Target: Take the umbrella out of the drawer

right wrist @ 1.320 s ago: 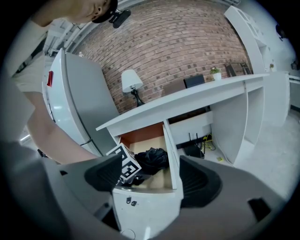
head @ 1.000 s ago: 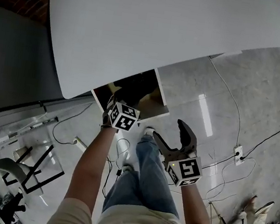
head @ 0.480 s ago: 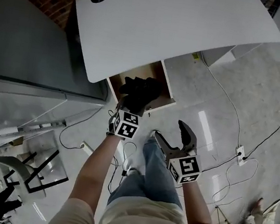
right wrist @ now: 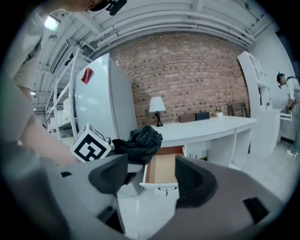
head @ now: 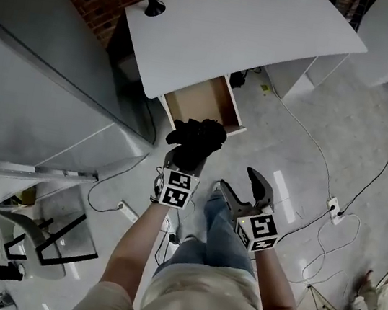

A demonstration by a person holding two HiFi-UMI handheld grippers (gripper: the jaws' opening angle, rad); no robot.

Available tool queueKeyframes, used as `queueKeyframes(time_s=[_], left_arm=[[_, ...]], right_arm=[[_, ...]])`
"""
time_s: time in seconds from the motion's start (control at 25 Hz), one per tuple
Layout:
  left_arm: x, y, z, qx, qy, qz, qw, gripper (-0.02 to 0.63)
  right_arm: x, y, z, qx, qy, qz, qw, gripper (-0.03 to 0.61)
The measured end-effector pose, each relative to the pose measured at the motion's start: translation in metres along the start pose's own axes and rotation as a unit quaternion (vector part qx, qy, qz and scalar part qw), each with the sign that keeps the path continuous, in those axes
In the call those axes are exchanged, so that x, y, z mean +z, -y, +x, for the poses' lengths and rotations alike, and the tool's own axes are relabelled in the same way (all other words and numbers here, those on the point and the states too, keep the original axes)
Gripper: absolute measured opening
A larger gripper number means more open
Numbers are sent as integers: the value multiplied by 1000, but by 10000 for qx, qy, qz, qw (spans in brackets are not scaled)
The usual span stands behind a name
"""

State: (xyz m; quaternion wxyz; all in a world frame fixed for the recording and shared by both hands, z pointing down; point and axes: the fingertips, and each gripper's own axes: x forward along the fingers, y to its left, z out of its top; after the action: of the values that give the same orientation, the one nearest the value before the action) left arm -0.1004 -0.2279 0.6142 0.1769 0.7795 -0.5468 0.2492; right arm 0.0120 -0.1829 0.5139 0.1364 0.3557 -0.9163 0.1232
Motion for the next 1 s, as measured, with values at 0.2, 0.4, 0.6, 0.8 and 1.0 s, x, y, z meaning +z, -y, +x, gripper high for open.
queueKeyframes(time_s=[0.2, 0.4, 0.6, 0.8, 1.0], left_arm=[[3, 27, -72, -5, 375, -11, 9993, 238], [7, 49, -145, 5, 835, -161, 9964, 238], [-1, 64, -215, 51, 1138, -342, 9929, 238], [-11, 74, -278, 115, 1351, -709, 9882, 238], [-16, 76, -328, 291, 1530, -920, 9835, 239]], right_arm=[[-2, -37, -49, -394, 99, -321, 9987, 177], [1, -75, -94, -681, 224, -627, 9955, 58], [8, -116, -132, -700, 394, -689, 9944, 14], [13, -151, -161, -550, 467, -616, 9955, 3], [24, -171, -173, -385, 524, -669, 9956, 3]])
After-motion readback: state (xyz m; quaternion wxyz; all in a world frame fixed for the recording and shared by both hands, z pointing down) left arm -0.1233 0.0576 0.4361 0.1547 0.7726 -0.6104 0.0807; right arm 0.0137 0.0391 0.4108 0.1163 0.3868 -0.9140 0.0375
